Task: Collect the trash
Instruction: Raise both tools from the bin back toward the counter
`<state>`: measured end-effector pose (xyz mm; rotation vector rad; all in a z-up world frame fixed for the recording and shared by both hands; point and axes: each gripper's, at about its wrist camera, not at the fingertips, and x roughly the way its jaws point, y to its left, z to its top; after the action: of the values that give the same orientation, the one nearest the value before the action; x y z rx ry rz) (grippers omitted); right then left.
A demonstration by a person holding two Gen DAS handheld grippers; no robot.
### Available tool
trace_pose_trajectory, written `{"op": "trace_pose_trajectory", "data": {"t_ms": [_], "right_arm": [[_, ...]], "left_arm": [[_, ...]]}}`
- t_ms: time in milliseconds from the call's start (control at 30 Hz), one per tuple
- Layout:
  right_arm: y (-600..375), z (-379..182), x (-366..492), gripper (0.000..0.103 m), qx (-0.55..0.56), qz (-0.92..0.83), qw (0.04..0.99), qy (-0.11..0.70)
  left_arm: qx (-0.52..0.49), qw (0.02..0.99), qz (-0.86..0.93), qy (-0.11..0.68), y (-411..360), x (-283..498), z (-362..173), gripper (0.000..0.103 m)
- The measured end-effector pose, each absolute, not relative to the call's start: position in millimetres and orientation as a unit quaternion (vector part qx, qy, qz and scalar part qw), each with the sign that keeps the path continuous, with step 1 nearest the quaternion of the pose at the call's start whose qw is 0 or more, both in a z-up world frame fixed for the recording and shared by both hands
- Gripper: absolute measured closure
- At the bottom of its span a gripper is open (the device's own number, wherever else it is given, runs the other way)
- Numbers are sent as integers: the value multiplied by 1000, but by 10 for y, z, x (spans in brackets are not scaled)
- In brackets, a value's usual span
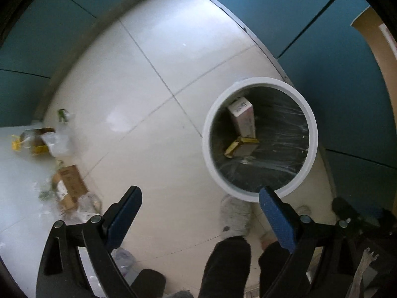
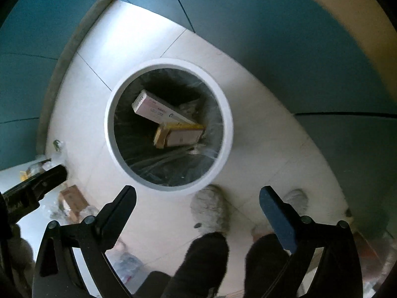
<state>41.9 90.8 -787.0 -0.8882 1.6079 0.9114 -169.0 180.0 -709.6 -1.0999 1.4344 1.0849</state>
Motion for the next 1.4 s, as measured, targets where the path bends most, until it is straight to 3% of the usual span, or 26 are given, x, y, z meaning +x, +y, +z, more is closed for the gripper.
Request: {"op": "trace_pose_trajectory", "data": {"t_ms": [300,967,1267,1333,1400], "right_arm": [[964,-7004,435,3,-395,386,549,628],[803,-4068,229,3,-378,476,553,570],[494,-3030,260,3,-323,500,565,571],[445,-2873,323,3,-301,502,571,577],[388,-2697,459,3,-268,505,577,584]], "left_arm": [[-442,515,461,572,1632,-1701,-6285,7],[-426,564,478,522,1172,-1854,-4002,7],[-381,615,486,491,992,-1687,-3065,7],[-355,634,487,485,1028,-1517,-2883,0],[-327,655,486,477,1078,-1277,-2692,0]]}}
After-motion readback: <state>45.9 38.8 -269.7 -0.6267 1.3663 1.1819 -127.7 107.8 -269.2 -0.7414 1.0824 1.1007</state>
